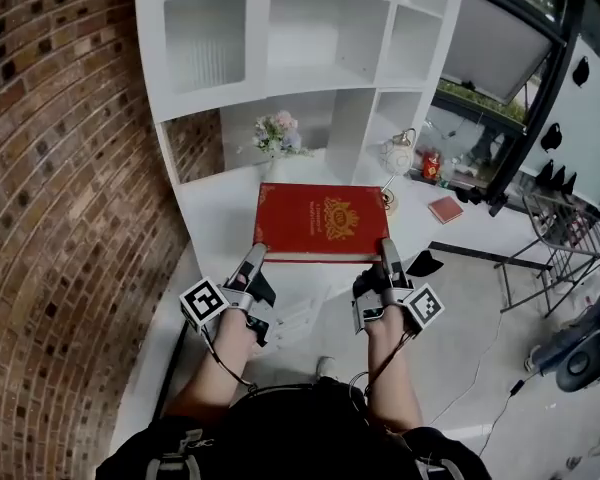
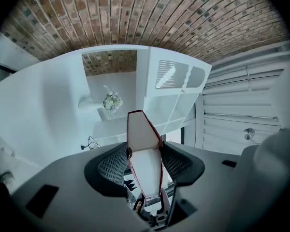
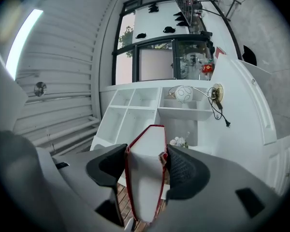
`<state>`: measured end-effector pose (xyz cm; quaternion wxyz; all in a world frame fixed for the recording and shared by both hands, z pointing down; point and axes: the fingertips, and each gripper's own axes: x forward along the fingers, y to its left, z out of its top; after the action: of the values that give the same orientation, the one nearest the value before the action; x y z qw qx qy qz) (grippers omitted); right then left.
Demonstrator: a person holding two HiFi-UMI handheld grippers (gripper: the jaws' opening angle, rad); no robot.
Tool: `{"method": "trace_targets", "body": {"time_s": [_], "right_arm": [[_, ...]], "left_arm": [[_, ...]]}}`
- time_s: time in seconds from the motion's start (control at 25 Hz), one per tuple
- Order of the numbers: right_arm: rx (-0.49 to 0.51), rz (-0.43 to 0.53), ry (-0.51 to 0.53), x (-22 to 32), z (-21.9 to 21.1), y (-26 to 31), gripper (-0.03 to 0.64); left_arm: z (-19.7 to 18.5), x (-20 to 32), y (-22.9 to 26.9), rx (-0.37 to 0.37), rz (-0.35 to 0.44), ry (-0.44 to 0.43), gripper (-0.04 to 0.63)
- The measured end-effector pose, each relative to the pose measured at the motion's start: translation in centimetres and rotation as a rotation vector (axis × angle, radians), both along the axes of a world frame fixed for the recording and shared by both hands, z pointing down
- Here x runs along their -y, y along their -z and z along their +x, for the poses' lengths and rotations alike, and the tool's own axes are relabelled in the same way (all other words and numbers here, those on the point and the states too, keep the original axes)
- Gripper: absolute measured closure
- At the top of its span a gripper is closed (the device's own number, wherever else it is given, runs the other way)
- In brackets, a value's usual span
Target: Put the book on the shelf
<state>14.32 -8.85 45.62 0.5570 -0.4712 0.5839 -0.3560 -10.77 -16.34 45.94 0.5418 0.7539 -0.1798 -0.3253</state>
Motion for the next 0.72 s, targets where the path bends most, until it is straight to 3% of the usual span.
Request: {"method": "trace_targets", "body": {"time_s": [0.48,0.64,0.72], "right_arm": [[0.034,-0.046,0.144,15.5,13.8,0.5,0.348],[0.038,-0.055,0.197,19.5,16.7,0.8,0.348],[0.036,-0.049,0.221,21.0,17.3,1.4,0.348]], "left_arm": [[13.2,12.1,1.4,0.035,-0.043,0.139,0.362],[15.6,14.6,1.6,0.066,-0.064,0.198,0.364],[16.4,15.4,2.6,0.045,-0.049,0.22,0.364]]}}
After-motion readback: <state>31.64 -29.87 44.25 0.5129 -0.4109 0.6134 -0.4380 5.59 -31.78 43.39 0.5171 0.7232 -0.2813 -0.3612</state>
